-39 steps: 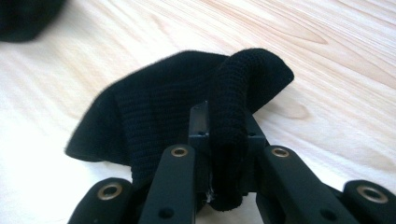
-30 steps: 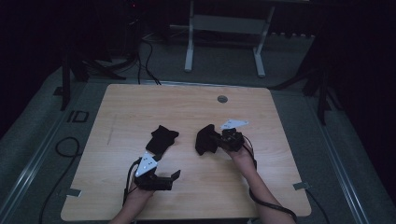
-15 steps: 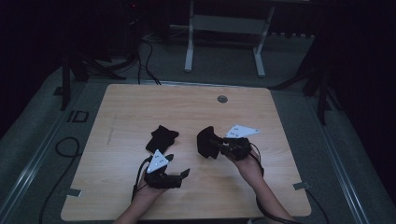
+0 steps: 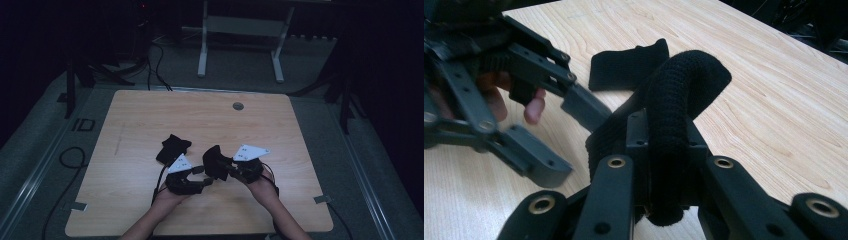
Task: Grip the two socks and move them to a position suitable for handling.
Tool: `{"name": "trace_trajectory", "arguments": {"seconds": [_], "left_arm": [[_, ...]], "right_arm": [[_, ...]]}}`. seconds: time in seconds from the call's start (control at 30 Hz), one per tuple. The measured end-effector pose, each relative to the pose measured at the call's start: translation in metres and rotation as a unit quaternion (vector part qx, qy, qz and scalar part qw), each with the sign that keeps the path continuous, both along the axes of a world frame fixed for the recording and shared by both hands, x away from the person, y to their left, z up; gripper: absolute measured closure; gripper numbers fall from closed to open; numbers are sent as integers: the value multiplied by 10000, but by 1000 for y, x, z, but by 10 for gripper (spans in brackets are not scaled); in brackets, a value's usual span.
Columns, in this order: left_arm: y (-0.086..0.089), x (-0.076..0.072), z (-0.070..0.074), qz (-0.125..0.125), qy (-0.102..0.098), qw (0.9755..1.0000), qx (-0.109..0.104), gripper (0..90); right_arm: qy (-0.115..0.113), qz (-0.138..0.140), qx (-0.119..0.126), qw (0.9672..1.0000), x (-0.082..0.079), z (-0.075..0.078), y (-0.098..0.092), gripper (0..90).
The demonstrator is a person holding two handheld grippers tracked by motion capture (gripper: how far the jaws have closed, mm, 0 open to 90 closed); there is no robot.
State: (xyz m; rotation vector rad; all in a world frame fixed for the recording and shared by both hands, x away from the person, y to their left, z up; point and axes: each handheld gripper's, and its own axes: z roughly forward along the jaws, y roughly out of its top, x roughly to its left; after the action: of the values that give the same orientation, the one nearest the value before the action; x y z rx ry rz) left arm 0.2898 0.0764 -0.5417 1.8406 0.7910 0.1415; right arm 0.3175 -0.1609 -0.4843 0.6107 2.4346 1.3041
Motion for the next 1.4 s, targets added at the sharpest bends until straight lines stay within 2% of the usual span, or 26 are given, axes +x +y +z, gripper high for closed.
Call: {"name": "trace_trajectory", "arguments": {"seconds": [0.03, 0.13, 0.17, 0.23, 0.3, 0.37, 0.43, 0.53, 0.57, 0.67, 0.7, 0.73, 0.8, 0.9, 1.07, 1.2, 1.27, 1.33, 1.37, 1.4], "left_arm": [[-1, 1, -1, -46, 27, 10000, 34, 433], [-3, 3, -3, -168, 93, 9998, -50, 527], [-3, 3, -3, -168, 93, 9998, -50, 533], [-3, 3, -3, -136, 79, 9998, -96, 615], [-1, 5, -4, -108, 207, 9995, -211, 641], [-1, 7, -3, -151, 243, 9993, -252, 690], [-1, 7, -2, -195, 230, 9992, -266, 690], [-3, 8, -1, -204, 228, 9993, -230, 690], [-4, 8, 0, -181, 153, 9996, -149, 704], [-6, 8, 1, -168, 138, 9997, -120, 783], [-6, 7, 1, -156, 119, 9998, -94, 783], [-7, 6, 2, -160, 57, 9998, -66, 828], [-8, 3, 4, -134, -103, 9998, 65, 851], [-7, -1, 11, -274, -182, 9993, 149, 860], [-4, -2, 15, -343, -160, 9991, 204, 861], [2, -5, 16, -339, -157, 9991, 192, 861], [5, -6, 16, -360, -145, 9990, 220, 860], [10, -8, 16, -354, -148, 9988, 290, 860], [12, -10, 16, -344, -148, 9988, 325, 861], [15, -10, 16, -335, -149, 9987, 351, 861]], "right_arm": [[0, 0, 0, 10000, 0, 0, 0, 807], [5, 24, 9, 10000, -1, -1, 1, 807], [32, 40, 5, 10000, 0, -1, 0, 807], [18, 22, -13, 10000, 0, -1, 0, 807], [20, 26, -21, 10000, 0, -1, 0, 807], [45, 36, 7, 10000, 1, -1, -2, 807], [55, 35, 12, 10000, 1, -2, -2, 807], [55, 44, -3, 10000, 1, -3, -2, 807], [75, 44, -10, 10000, 1, -4, -2, 807], [88, 38, -4, 10000, 1, -5, -2, 807], [88, 38, -4, 10000, 1, -5, -2, 807], [82, 45, -8, 10000, 1, -6, -2, 807], [100, 30, -32, 9999, 2, -8, -2, 806], [234, 15, -8, 9997, 4, -12, -4, 801], [319, 21, 20, 9995, 5, -15, -4, 794], [430, 49, 102, 9990, 6, -15, -2, 749], [493, 42, 180, 9986, 7, -14, -2, 638], [543, 45, 195, 9983, 7, -14, -2, 608], [553, 47, 222, 9982, 7, -13, -3, 540], [553, 47, 222, 9982, 7, -13, -3, 540]]}}
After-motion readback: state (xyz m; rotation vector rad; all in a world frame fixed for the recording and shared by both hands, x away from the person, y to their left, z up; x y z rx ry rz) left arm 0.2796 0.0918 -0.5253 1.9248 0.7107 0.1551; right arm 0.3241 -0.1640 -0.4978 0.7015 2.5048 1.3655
